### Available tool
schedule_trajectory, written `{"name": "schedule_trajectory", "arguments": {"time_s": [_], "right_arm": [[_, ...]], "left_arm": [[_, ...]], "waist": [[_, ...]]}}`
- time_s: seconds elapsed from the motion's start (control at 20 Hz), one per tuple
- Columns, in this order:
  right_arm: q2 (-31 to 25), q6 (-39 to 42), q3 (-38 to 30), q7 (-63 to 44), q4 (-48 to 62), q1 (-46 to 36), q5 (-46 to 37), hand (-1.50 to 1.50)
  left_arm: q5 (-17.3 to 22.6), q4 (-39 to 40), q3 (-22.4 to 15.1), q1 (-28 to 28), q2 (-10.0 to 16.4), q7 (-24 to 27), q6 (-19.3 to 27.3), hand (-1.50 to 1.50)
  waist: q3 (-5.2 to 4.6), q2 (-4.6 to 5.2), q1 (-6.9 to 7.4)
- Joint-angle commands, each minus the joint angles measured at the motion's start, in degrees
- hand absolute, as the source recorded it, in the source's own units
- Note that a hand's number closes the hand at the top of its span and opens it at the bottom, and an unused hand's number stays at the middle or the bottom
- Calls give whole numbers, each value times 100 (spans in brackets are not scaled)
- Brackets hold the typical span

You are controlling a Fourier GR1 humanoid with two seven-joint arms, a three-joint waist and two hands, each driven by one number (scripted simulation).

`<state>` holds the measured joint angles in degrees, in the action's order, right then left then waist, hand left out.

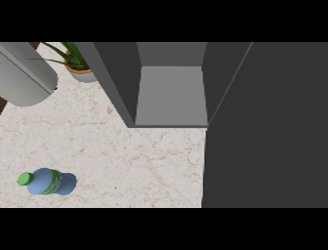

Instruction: Pick up the bottled water, place it into the cabinet and close the cabinet

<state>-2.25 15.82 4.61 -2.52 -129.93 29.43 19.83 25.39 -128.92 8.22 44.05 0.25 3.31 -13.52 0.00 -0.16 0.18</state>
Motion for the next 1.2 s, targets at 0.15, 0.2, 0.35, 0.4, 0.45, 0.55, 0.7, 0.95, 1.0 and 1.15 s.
{"name": "schedule_trajectory", "arguments": {"time_s": [0.15, 0.2, 0.35, 0.4, 0.45, 0.55, 0.7, 0.95, 1.0, 1.15], "right_arm": [[-21, 132, -116, 231, 281, -127, -8, -150], [-48, 296, -135, 516, 374, 69, -144, -150], [119, 502, 103, 959, 459, 533, -316, -150], [147, 218, 133, 578, 395, 163, -360, -150], [8, 257, -62, 364, 113, 212, -12, -150], [-24, 446, 20, 581, 203, 420, -202, -150], [98, 226, 92, 359, 271, 109, -200, -150], [135, 353, 311, 521, 57, 380, -349, -150], [125, 563, 245, 941, 254, 703, -435, -150], [176, 482, 341, 882, 243, 579, -574, -150]], "left_arm": [[36, 523, 526, -501, -23, 73, 149, -150], [145, 1200, 774, -528, 95, 462, -268, -150], [-118, 795, 756, -207, -13, 465, -354, -150], [269, 1600, 1229, -898, 403, 466, -441, -150], [50, 1483, 1088, -871, 229, 473, -384, -150], [27, 1612, 1220, -949, 372, 485, -530, -150], [-326, 2188, 1322, -1312, 407, 632, -445, -150], [-613, 2995, 1418, -1784, 517, 882, -559, -150], [-575, 3396, 1502, -1855, 542, 1129, -705, -150], [-1019, 3994, 1311, -2189, 463, 1393, -658, -150]], "waist": [[1, 11, -14], [-1, 6, -20], [2, -1, -22], [-2, 9, -27], [-1, 9, -26], [0, 6, -32], [-1, 12, -24], [-2, 11, -37], [-2, 7, -54], [-3, 10, -56]]}}
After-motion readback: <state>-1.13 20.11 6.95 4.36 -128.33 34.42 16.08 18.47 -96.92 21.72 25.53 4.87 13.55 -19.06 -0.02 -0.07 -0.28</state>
